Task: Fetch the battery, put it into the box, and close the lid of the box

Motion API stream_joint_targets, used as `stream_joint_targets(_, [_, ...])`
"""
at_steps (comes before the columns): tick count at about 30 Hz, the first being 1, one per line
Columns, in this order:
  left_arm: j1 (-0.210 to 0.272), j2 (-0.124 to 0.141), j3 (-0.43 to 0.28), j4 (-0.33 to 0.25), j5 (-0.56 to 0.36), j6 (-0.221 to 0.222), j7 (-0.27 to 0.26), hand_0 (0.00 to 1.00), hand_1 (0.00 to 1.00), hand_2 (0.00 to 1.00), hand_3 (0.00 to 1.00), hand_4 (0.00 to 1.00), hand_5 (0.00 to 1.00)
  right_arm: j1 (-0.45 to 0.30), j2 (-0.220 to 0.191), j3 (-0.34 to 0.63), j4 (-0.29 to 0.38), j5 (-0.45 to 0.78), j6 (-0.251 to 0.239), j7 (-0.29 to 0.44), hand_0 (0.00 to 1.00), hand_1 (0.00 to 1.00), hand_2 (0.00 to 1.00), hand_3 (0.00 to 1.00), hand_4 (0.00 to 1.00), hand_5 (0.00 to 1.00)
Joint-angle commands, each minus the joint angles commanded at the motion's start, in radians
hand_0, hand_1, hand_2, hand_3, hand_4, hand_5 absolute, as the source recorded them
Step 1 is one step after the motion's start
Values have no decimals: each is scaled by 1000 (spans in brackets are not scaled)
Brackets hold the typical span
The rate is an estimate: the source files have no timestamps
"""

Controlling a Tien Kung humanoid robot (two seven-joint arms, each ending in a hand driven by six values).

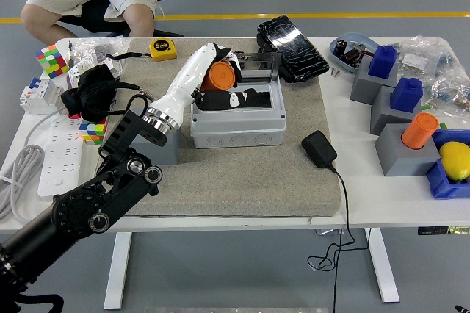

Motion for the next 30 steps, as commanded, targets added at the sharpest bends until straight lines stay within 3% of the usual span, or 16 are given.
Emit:
stream_joint_targets(5, [-71, -37, 64, 45, 110, -22, 114, 242, 141, 163, 216, 734, 2, -4, 1, -2, 0, 3, 0, 0, 553, 591, 592, 553, 931, 488])
stream_joint_targets(6, [-81, -45, 73, 54, 119, -27, 133, 251, 160, 180, 246, 816, 2, -4, 1, -1, 0, 3, 0, -1, 554, 591, 592, 553, 931, 488])
stream_joint_targets(8, [-105, -65, 97, 82, 133, -37, 174, 251, 160, 180, 246, 816, 2, -6, 2, 0, 0, 3, 0, 0, 554, 591, 592, 553, 931, 488])
stream_joint_targets(11, [-142, -65, 131, 129, 152, -47, 217, 251, 160, 180, 246, 816, 2, -7, 3, 0, 0, 3, 0, 0, 554, 591, 592, 553, 931, 488])
stream_joint_targets(12, [-151, -65, 140, 144, 158, -53, 226, 260, 171, 184, 278, 875, 6, -7, 3, -1, 0, 3, 0, 0, 556, 592, 591, 552, 930, 489])
stream_joint_targets(23, [-216, -65, 190, 292, 188, -55, 221, 260, 174, 186, 287, 899, 30, -6, 4, -15, 0, 9, -1, 2, 555, 592, 591, 553, 930, 488])
stream_joint_targets(24, [-220, -65, 191, 303, 188, -56, 221, 262, 193, 207, 313, 962, 61, -6, 4, -17, 0, 10, -1, 2, 555, 591, 591, 553, 929, 489])
stream_joint_targets(29, [-239, -65, 201, 343, 168, -49, 209, 262, 193, 207, 313, 962, 61, -4, 5, -23, 2, 10, -1, 2, 555, 591, 591, 553, 929, 489])
stream_joint_targets(30, [-242, -65, 203, 346, 166, -48, 208, 274, 228, 244, 343, 998, 79, -4, 6, -23, 2, 9, -1, 3, 555, 592, 592, 553, 929, 488])
